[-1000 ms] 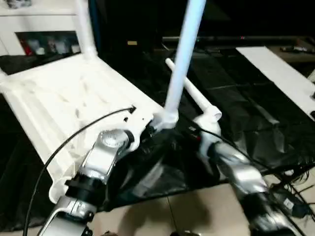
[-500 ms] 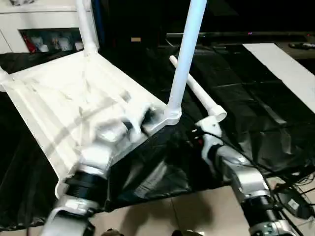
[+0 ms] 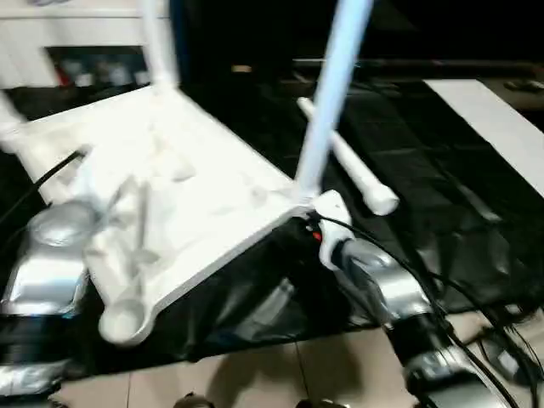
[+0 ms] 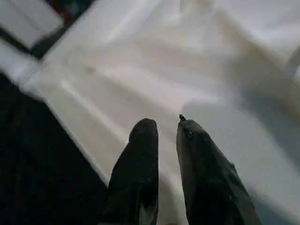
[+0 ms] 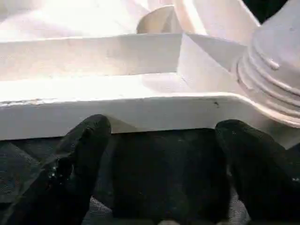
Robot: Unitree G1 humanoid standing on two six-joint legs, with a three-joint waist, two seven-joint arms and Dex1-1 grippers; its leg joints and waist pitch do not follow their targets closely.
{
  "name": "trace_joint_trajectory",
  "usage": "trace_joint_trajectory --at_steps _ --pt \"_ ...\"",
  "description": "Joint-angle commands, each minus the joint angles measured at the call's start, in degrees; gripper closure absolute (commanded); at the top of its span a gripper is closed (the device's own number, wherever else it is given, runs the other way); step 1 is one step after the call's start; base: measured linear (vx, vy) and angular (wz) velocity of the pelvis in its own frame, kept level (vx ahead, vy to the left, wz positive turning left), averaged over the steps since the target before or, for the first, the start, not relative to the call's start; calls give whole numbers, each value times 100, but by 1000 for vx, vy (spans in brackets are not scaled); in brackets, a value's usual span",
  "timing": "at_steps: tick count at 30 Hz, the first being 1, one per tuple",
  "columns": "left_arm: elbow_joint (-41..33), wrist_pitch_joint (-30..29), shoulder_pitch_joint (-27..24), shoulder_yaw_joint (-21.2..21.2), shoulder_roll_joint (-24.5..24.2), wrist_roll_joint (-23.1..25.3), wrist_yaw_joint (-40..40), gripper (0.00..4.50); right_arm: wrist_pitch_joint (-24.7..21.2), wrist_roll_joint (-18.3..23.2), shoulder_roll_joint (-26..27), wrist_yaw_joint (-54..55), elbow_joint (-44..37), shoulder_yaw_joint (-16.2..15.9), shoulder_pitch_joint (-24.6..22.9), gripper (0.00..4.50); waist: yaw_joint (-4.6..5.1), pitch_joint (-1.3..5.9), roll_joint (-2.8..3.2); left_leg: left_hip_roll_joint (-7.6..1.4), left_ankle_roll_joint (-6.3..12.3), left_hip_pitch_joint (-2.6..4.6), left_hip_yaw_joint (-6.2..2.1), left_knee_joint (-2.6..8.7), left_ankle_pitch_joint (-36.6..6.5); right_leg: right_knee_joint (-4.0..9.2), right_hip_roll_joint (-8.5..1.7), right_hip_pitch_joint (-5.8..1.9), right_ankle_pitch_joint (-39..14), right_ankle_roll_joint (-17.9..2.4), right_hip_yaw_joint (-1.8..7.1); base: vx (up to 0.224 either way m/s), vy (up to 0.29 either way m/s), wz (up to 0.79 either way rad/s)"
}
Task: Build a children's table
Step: Rotate table base
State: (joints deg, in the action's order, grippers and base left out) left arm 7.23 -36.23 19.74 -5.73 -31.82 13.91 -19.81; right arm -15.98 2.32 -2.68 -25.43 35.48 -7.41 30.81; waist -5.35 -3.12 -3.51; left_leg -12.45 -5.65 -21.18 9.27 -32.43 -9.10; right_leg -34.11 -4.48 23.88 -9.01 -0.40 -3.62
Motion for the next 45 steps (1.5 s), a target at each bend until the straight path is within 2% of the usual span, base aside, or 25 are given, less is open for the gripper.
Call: trace_joint_trajectory --at_steps 1,3,8,9,10,11,14,16,17,18,19,22,24,26,30,32,35,38,39,40,41,42,43,44,45 --pt "-9 -192 -85 181 -25 -2 -155 366 22 -55 1 98 226 54 153 36 21 345 126 -35 -220 108 36 409 -1859 353 -257 -237 -1688 -883 204 0 0 0" --pt "-21 -301 -129 220 -18 -48 -244 366 49 -69 21 119 358 77 221 36 23 348 125 -37 -242 119 34 407 -1932 368 -270 -216 -1782 -839 210 0 0 0" --pt "-158 -811 -426 947 -474 -27 -1183 366 274 15 206 281 1176 247 662 36 51 347 146 -33 -281 123 9 405 -2156 385 -280 -195 -2052 -815 206 0 0 0" --pt "-331 -900 -568 1141 -676 -117 -1593 366 400 11 270 369 1480 278 849 36 52 343 231 -34 -324 132 -1 408 -2205 388 -286 -186 -1995 -848 210 0 0 0" --pt "-331 -900 -568 1141 -676 -117 -1593 366 400 11 270 369 1480 278 849 36 102 334 185 -22 -334 82 -11 426 -2225 368 -267 -230 -1987 -883 196 0 0 0" --pt "-623 -1050 -715 1294 -870 -340 -2057 366 544 -14 337 463 1810 291 1062 36 82 343 237 -27 -364 102 -19 417 -2235 359 -291 -221 -1978 -905 198 0 0 0" --pt "-1129 -1121 -812 1411 -1056 -728 -2589 366 633 -5 413 414 2031 298 1242 36 138 326 236 -16 -331 139 7 390 -2347 377 -268 -179 -2027 -991 209 0 0 0" --pt "-1591 -1230 -844 1466 -1129 -1159 -3018 366 690 30 490 318 2165 308 1392 36 137 340 236 -17 -317 106 -3 399 -2225 345 -267 -221 -1926 -1030 201 0 0 0" --pt "-1636 -1243 -847 1472 -1136 -1201 -3059 366 697 32 496 312 2180 308 1406 36 128 346 246 -27 -332 118 -4 396 -2191 331 -280 -217 -1882 -1064 205 0 0 0" --pt "-2052 -1400 -865 1634 -1207 -1464 -3353 366 804 7 564 241 2367 280 1549 36 127 342 223 -32 -332 119 9 394 -2192 320 -268 -201 -1801 -1104 205 0 0 0" --pt "-2168 -1453 -863 1692 -1219 -1528 -3430 366 842 1 591 214 2447 280 1603 36 128 335 248 -26 -335 104 8 395 -2170 307 -256 -212 -1709 -1129 201 0 0 0" --pt "-2421 -1596 -767 1876 -1050 -1599 -3513 366 977 -49 748 151 2766 255 1806 36 182 345 248 -18 -364 59 -4 398 -2084 289 -258 -257 -1660 -1089 190 0 0 0" --pt "-2505 -1667 -730 1930 -992 -1618 -3541 366 1045 -70 803 116 2903 244 1884 36 205 358 250 -20 -361 65 1 389 -2020 276 -254 -261 -1543 -1127 195 0 0 0" --pt "-2578 -1746 -593 2133 -782 -1615 -3512 366 1163 -85 1011 -60 3104 227 2045 36 244 355 200 -16 -317 43 16 380 -1918 273 -263 -278 -1473 -1174 198 0 0 0" --pt "-2497 -1788 -396 2291 -535 -1603 -3297 366 1271 -154 1190 -119 3238 176 2126 36 272 356 209 -12 -268 33 16 362 -1777 268 -267 -284 -1493 -1166 203 0 0 0" --pt "-1970 -1540 -160 2291 -194 -1250 -2751 366 1309 -176 1228 233 3307 229 2172 36 253 361 216 -7 -271 86 40 340 -1769 284 -248 -248 -1448 -1175 212 0 0 0" --pt "-1371 -1241 79 2232 11 -950 -2261 366 1342 -117 1197 454 3340 348 2187 36 248 356 218 0 -283 71 33 352 -1834 286 -228 -257 -1486 -1110 204 0 0 0" --pt "-592 -728 422 2090 201 -619 -1570 366 1509 -30 1016 589 3319 534 2122 36 216 364 210 5 -267 89 26 344 -1988 333 -247 -243 -1816 -946 203 0 0 0" --pt "-525 -679 459 2038 238 -618 -1481 366 1523 1 967 621 3290 581 2103 36 209 371 260 -2 -279 107 27 339 -1990 325 -245 -231 -1773 -948 208 0 0 0" --pt "-457 -630 497 1984 276 -616 -1390 366 1536 33 918 653 3259 630 2083 36 210 369 234 -2 -280 102 31 341 -1999 322 -232 -234 -1728 -943 202 0 0 0" --pt "-445 -557 532 1840 354 -695 -1283 366 1541 127 783 693 3136 791 2022 36 197 379 261 -6 -295 112 25 340 -1995 312 -235 -242 -1687 -952 201 0 0 0" --pt "-522 -514 514 1669 437 -815 -1230 366 1500 209 656 660 2937 908 1931 36 196 386 307 -11 -308 109 24 339 -1947 304 -229 -250 -1509 -976 201 0 0 0" --pt "-698 -500 432 1442 543 -978 -1190 348 1424 289 508 564 2568 997 1759 36 179 397 283 -10 -291 93 28 327 -1780 274 -218 -283 -1243 -1014 198 0 0 0" --pt "-815 -464 354 1282 620 -1078 -1140 338 1373 314 433 507 2237 1011 1598 36 169 390 301 -14 -277 93 35 321 -1738 273 -212 -280 -1131 -1032 202 0 0 0" --pt "-848 -411 315 1185 684 -1120 -1092 338 1356 328 392 492 2046 1014 1503 36 162 403 272 -17 -243 84 40 314 -1660 252 -206 -291 -993 -1075 193 0 0 0"
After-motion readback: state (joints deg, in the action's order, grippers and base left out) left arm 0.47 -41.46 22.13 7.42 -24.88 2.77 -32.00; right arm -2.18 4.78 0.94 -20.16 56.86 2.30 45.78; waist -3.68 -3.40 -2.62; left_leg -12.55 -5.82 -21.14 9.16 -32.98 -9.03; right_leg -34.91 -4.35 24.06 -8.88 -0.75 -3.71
